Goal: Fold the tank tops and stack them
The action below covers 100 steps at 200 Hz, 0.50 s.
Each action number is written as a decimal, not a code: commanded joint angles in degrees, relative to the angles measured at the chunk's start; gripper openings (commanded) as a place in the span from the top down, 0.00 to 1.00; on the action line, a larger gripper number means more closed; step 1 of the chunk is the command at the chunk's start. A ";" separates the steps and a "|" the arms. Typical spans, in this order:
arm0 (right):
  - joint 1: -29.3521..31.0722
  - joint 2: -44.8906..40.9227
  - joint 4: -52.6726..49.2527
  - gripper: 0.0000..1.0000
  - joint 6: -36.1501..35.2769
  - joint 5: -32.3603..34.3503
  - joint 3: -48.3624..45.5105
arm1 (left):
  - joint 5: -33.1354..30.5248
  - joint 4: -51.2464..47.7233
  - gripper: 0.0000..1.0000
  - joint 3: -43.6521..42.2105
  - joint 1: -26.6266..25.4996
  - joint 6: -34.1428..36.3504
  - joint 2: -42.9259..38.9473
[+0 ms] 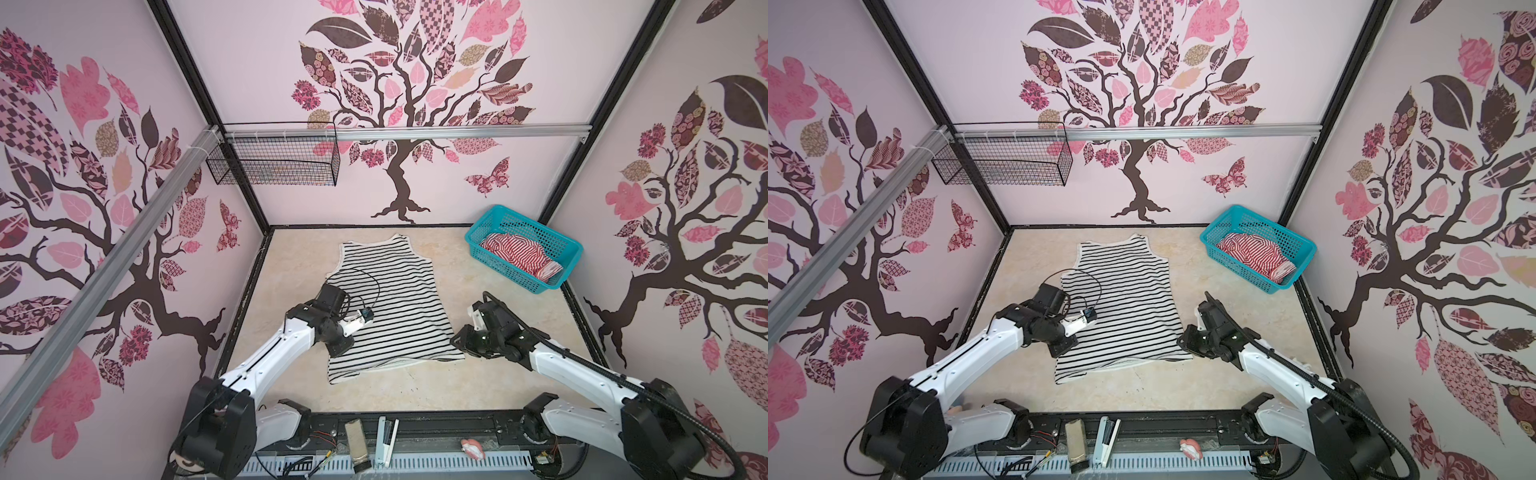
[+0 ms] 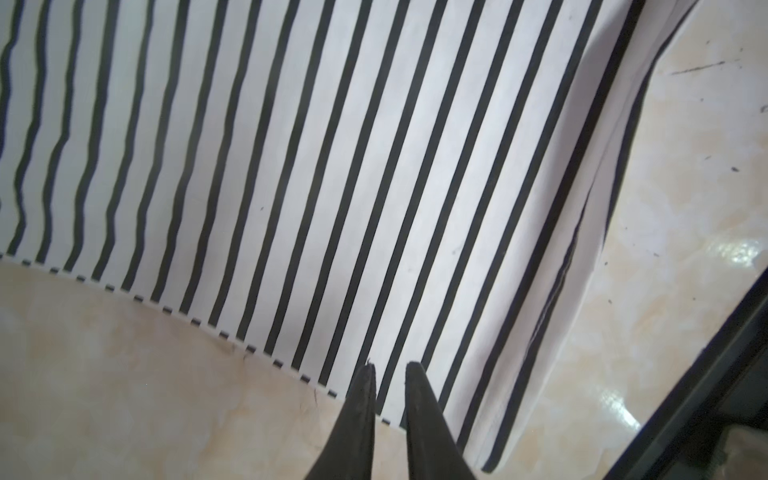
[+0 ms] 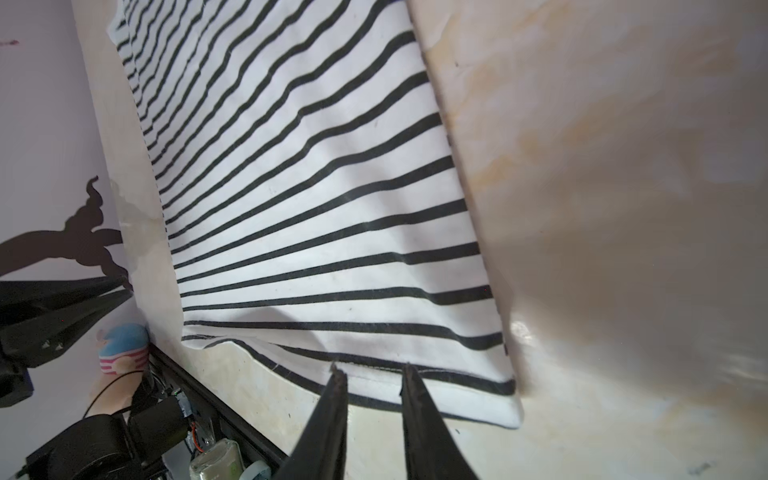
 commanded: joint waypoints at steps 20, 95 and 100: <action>5.57 7.09 6.32 0.73 3.68 1.44 4.27 | -1.17 5.16 0.82 5.65 -8.91 -4.72 9.06; 11.29 11.30 9.13 0.72 5.55 2.70 4.04 | -0.72 4.51 0.81 8.16 -17.23 -7.66 16.84; 11.53 11.17 9.15 0.72 5.69 2.70 3.80 | -0.44 4.34 0.81 7.77 -17.65 -7.81 16.44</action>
